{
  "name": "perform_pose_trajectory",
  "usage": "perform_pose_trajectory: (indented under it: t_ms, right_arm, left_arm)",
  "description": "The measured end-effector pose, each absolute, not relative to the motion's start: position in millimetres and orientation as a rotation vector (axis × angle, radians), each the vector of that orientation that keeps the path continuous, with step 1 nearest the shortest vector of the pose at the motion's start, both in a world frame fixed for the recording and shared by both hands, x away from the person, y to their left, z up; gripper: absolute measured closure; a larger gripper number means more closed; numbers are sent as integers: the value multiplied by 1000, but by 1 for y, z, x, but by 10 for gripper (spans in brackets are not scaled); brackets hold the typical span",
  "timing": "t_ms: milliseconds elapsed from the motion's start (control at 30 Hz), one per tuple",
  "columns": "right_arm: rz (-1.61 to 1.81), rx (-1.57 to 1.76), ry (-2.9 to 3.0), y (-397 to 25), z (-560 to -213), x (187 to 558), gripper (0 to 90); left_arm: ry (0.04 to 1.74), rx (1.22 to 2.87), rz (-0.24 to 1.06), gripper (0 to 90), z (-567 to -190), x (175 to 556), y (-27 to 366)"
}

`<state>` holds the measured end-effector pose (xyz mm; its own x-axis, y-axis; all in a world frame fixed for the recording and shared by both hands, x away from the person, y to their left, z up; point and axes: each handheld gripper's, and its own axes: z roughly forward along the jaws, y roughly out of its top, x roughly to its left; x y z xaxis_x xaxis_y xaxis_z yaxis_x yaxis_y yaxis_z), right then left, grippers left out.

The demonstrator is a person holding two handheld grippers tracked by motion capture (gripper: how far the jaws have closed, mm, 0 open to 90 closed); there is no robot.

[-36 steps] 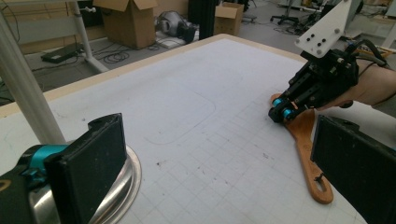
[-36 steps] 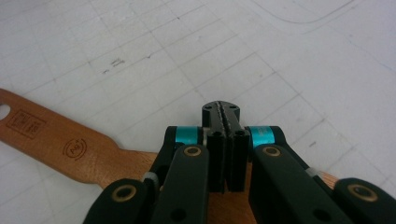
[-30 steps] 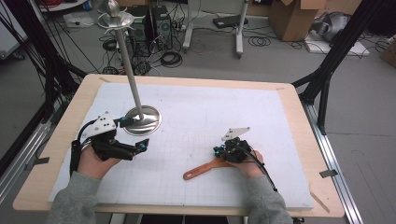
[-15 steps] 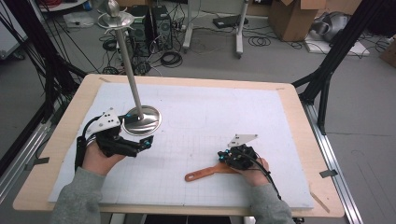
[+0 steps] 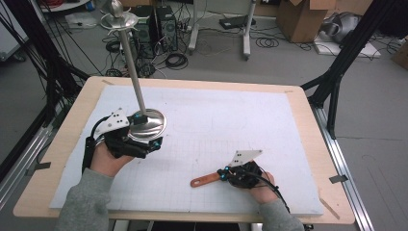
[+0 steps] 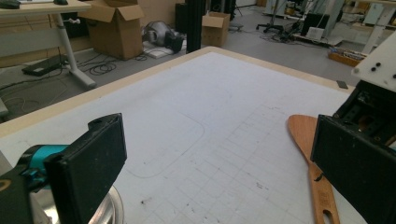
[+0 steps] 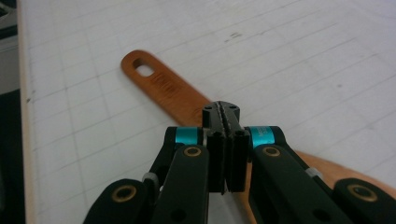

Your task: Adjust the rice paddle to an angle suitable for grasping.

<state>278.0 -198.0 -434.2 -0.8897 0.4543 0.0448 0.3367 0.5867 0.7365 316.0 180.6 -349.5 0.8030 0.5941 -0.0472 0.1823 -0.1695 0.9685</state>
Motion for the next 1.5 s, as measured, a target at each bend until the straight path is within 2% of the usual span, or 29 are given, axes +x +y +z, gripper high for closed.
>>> perform_pose_trajectory:
  t_ms: [767,1500]
  right_arm:
    - [1152,615,2733,-187,-440,277,891]
    - [1161,672,2732,-162,-440,313,891]
  left_arm:
    - [616,1742,413,40,-349,313,182]
    - [674,1736,449,40,-353,294,207]
